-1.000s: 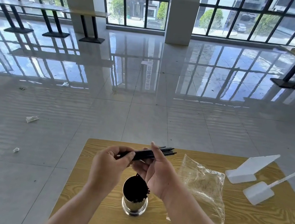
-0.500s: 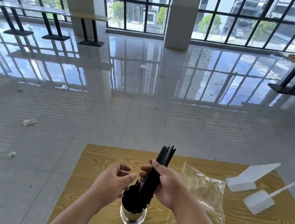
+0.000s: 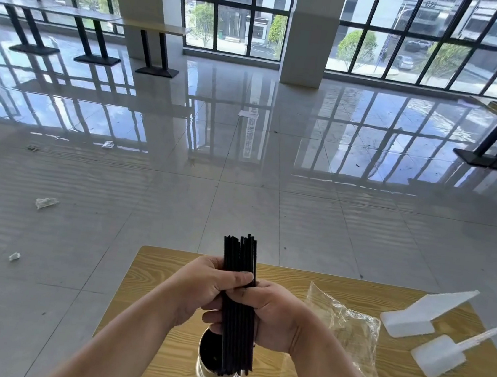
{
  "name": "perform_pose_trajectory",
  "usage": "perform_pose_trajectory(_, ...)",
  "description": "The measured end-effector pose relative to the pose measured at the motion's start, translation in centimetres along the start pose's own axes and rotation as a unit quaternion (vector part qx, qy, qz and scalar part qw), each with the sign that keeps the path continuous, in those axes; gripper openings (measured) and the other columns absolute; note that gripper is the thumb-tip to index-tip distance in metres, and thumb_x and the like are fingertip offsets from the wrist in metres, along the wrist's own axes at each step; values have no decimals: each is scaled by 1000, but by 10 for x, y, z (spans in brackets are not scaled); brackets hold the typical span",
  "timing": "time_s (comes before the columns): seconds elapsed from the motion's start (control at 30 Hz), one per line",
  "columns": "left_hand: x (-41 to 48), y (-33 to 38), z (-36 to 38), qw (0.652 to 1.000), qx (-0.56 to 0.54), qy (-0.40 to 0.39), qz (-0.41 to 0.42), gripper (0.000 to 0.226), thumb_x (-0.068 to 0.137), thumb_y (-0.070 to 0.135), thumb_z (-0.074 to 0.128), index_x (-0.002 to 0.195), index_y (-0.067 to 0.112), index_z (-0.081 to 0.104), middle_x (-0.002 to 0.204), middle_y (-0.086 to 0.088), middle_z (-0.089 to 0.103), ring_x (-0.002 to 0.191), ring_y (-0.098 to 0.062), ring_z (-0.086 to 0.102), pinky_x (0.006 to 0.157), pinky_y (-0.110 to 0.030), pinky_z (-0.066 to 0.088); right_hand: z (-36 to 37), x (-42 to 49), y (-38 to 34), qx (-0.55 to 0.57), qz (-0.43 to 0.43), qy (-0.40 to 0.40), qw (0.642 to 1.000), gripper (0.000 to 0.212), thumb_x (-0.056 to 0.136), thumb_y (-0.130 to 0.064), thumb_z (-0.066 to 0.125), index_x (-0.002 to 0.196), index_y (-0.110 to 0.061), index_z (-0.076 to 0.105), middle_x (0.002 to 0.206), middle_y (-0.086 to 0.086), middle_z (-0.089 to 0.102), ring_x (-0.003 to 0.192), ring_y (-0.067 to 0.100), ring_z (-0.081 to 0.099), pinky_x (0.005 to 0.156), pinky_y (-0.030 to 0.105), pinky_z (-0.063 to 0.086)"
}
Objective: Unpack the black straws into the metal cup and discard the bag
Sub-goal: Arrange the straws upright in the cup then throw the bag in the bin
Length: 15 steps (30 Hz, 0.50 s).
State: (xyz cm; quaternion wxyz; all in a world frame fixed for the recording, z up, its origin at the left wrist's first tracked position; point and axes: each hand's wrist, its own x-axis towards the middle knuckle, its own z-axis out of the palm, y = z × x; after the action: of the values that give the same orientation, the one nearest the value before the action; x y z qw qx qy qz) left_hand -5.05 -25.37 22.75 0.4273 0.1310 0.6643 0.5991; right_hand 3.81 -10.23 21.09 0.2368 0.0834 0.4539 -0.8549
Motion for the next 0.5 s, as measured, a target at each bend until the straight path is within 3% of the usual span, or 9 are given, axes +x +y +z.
perform_pose_trajectory(0.1,3,-1,2,1000,5,7,-1,37,85,34,82,104,2,80,89,-20,61,73,-34,45,54,-33,33,-3,0,3,13,-4,-6,1000,28,106,-14,59,122,2,75,118,23,75,106,35,75,95,46,60)
perform_pose_trajectory(0.23,7,-1,0,1000,-1,10,4,30,94,33,79,99,3,81,70,-11,61,47,-15,44,42,-24,36,-8,1,4,13,-3,-21,1000,30,106,-20,63,123,3,74,119,21,75,108,34,74,97,46,59)
perform_pose_trajectory(0.5,12,0,-7,1000,-10,6,3,26,92,31,81,99,6,83,69,-4,72,49,-13,58,56,-23,51,-22,1,5,12,6,-12,1000,34,104,-21,67,130,1,71,116,19,74,109,34,72,98,46,58)
